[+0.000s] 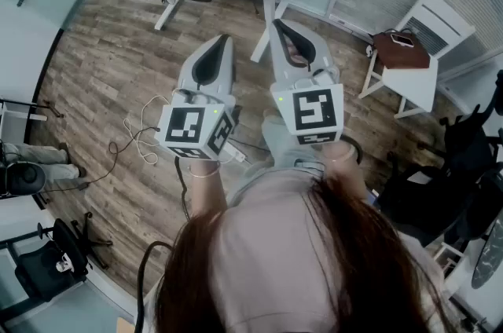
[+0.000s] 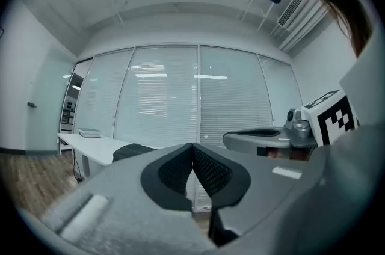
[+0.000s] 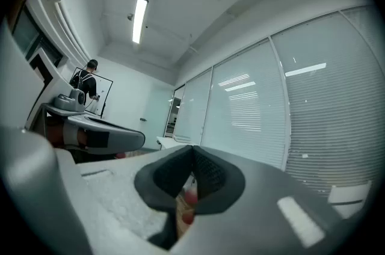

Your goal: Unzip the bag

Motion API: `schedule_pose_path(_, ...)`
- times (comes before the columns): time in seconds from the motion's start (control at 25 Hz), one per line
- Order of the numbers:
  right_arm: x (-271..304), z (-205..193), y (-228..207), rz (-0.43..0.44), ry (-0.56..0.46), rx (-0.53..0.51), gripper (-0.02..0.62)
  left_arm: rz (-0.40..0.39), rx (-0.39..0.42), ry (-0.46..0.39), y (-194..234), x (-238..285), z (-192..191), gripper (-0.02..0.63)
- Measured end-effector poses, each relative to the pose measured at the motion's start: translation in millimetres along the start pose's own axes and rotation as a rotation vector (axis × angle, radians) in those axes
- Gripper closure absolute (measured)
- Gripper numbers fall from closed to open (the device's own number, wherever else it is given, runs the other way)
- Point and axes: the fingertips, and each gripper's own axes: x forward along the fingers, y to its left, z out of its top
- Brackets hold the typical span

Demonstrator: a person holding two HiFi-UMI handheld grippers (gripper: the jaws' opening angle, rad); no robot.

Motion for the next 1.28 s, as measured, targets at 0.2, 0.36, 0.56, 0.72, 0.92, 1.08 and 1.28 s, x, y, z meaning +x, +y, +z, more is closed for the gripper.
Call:
schedule_pose_path(0.2,-0.6,-3.3,-0.6,-0.009,0.008,0.017,0.592,-0.005,-0.016,0.004,-2.0,1.1,-4.8,0.597)
schedule_pose_path(0.36,5.0,-6.8,1.4,-0.001,0.015,0.029,0.592,-0.007,-0.021,0.014,1.5,5.6,-8.8,0.597)
schedule_pose_path(0.56,22.1,-19.2,5.0,0.031,0.048,0.016,0.592,-0.006,-0.031,0.020,11.6,19.0,-12.5,0.597)
schedule_pose_path(0.72,40.8,-24.7,1.0,0.028,0.054,-0.014,0.592,-0.009,-0.033,0.025,22.6,35.2,-14.8,0.597)
schedule_pose_path(0.92,65.9,-38.9,-8.8,0.028,0.073,-0.018,0.592,-0.011,-0.037,0.043,36.4,59.0,-23.3,0.597)
schedule_pose_path(1.08,89.0,-49.2,-15.1,0.032,0.091,-0.031,0.592,-0.015,-0.042,0.058,49.3,80.5,-30.9,0.597)
schedule_pose_path(1.28,115.0,-60.5,-23.5,0.029,0.106,-0.037,0.592,-0.015,-0.059,0.069,65.6,105.8,-39.7,0.597)
